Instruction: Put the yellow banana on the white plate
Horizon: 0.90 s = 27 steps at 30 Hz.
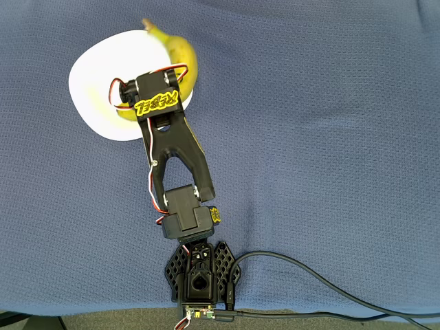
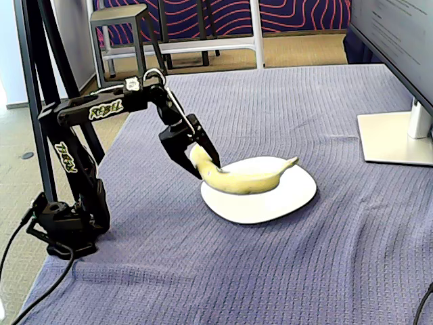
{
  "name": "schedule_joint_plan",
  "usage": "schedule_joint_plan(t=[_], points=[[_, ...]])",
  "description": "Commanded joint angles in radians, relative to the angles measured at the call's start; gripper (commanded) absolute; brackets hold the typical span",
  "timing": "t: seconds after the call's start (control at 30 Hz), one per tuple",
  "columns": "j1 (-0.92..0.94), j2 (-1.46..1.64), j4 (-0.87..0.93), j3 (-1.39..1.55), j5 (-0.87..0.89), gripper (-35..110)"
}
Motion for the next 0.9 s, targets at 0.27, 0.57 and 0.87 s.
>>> schedule_joint_plan(t=[0.27,0.57,0.87], points=[[0.003,-0.034,-0.167,-0.003,-0.006,0],[-0.060,-0.163,-0.252,-0.043,0.034,0],[-0.123,-0.216,-0.287,-0.087,0.055,0]])
